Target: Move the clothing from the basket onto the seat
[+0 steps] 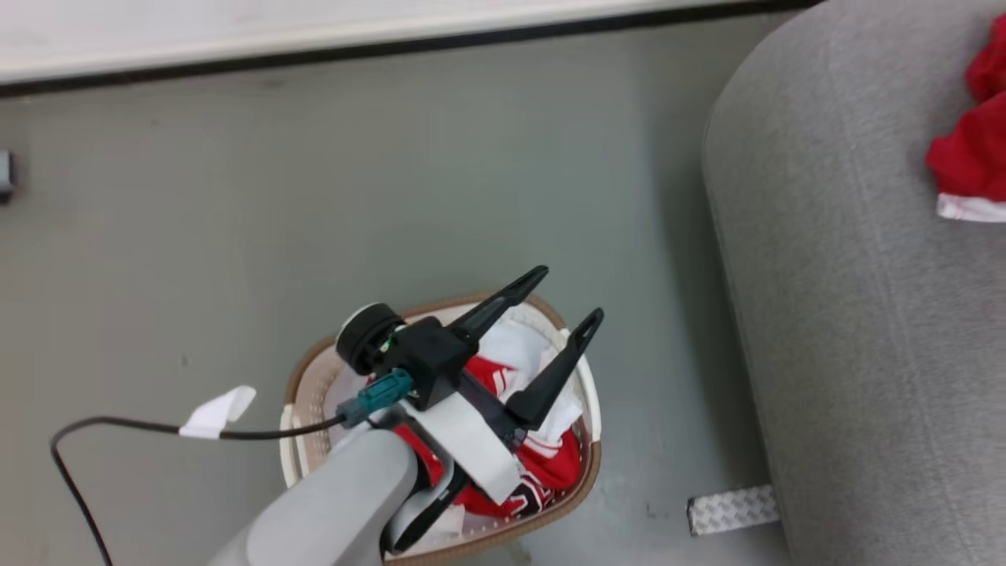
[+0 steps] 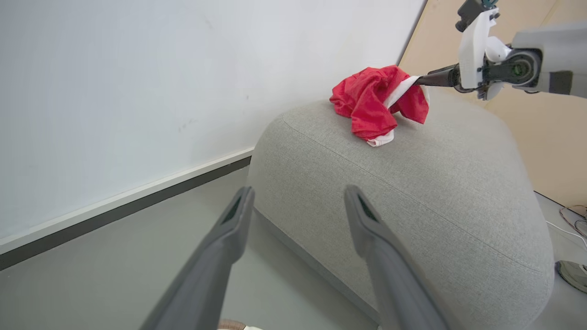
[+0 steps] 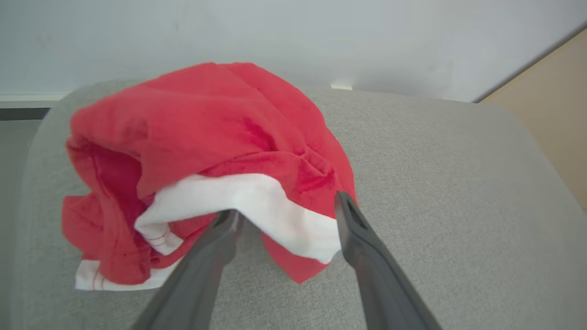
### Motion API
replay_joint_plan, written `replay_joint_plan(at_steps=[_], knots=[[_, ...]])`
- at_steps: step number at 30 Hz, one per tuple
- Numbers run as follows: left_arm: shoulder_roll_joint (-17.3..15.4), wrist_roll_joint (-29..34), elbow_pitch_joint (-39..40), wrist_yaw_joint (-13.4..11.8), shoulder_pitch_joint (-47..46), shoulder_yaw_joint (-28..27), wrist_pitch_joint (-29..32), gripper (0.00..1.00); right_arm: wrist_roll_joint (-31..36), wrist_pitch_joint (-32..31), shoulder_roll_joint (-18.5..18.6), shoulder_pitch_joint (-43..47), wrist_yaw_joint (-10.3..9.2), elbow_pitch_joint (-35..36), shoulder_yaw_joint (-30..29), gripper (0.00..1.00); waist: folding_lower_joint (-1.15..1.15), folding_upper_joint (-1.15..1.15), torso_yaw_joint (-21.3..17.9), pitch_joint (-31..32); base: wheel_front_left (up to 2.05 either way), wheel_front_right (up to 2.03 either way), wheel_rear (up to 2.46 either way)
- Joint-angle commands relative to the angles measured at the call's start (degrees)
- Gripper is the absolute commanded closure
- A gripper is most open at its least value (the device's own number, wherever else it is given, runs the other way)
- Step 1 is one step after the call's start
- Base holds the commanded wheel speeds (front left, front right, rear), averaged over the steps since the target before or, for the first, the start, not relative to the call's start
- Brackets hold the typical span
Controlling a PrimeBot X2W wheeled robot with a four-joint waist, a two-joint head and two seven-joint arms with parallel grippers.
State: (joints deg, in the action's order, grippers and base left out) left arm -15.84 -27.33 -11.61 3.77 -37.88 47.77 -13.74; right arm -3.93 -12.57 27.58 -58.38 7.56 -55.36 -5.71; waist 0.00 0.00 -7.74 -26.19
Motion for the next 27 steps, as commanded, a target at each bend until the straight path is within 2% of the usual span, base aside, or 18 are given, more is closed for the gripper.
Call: replay_joint_plan(at_steps=[1, 8, 16, 20, 21, 27], knots=[[-0.25, -1.05, -0.49, -0.44, 1.45, -0.51, -0.52, 0.0, -1.13, -0.15, 0.89, 1.18, -0.14, 0.54, 1.48, 0.0, 0.0, 0.0, -0.89, 4.37, 0.0, 0.0, 0.0], [-0.53, -3.57, -1.46, -2.85, 6.27, -3.79, -1.14, 0.0, -7.35, -0.48, 3.46, 4.97, -0.14, 6.77, 10.24, 0.0, 0.0, 0.0, -0.33, 14.81, 0.0, 0.0, 0.0], [-2.63, -5.69, 0.1, -6.94, 12.44, -10.35, -1.44, 0.0, -18.36, 1.64, 4.61, 14.25, -0.14, 22.67, 14.78, 0.0, 0.0, 0.0, 2.54, 24.69, 0.0, 0.0, 0.0], [-4.13, -6.02, 1.55, -8.9, 15.88, -13.84, -1.39, 0.0, -20.51, 5.47, 2.57, 21.75, -0.13, 30.84, 11.79, 0.0, 0.0, 0.0, 4.09, 27.31, 0.0, 0.0, 0.0], [-4.13, -6.02, 1.55, -8.9, 15.88, -13.84, -1.39, 0.0, -20.51, 5.47, 2.57, 21.75, -0.13, 30.84, 11.79, 0.0, 0.0, 0.0, 4.09, 27.31, 0.0, 0.0, 0.0], [-6.17, -6.32, 3.97, -11.63, 21.99, -19.67, -1.4, 0.0, -17.57, 12.32, -4.62, 35.58, -0.13, 43.41, 7.07, 0.0, 0.0, 0.0, 5.47, 28.83, 0.0, 0.0, 0.0]])
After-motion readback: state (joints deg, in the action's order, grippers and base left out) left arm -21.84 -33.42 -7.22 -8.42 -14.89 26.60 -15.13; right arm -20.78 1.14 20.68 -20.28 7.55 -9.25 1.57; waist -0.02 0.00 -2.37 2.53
